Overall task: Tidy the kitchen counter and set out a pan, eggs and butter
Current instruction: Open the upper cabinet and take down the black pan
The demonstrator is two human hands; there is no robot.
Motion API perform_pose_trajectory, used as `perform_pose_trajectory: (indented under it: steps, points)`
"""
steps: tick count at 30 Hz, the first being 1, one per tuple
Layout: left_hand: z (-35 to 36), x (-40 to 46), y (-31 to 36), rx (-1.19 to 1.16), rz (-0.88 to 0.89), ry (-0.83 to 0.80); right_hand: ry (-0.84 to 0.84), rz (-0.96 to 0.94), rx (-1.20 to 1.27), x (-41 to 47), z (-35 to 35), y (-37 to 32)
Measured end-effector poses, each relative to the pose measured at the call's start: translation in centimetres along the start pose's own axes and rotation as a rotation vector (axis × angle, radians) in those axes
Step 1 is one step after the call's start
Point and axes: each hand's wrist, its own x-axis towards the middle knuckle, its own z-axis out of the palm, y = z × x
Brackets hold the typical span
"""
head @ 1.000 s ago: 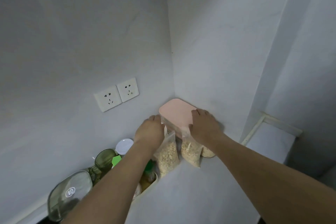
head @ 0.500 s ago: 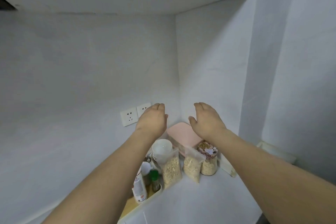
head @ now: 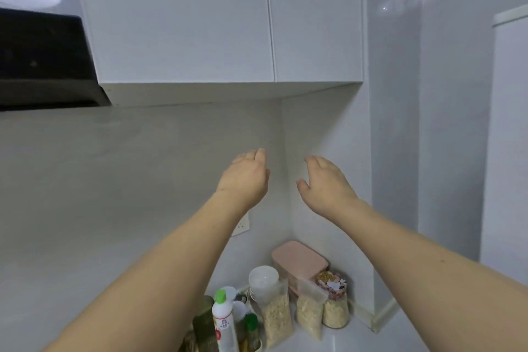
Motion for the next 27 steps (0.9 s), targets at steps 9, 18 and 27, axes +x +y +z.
perform_pose_trajectory:
  steps: [9, 18, 27]
  points:
    - [-7.3, 2.3, 1.4, 0.063, 0.128, 0.165, 0.144, -0.123, -0.042, 2.0, -6.8, -2.3]
    - [-15.8, 6.0, 1.6, 0.197, 0.183, 0.346, 0.261, -0.133, 0.086, 5.5, -13.0, -3.2]
    - [-23.2, 11.7, 1.2, 0.383, 0.185, 0.481, 0.306, -0.168, 0.210, 10.8, -17.6, -4.4]
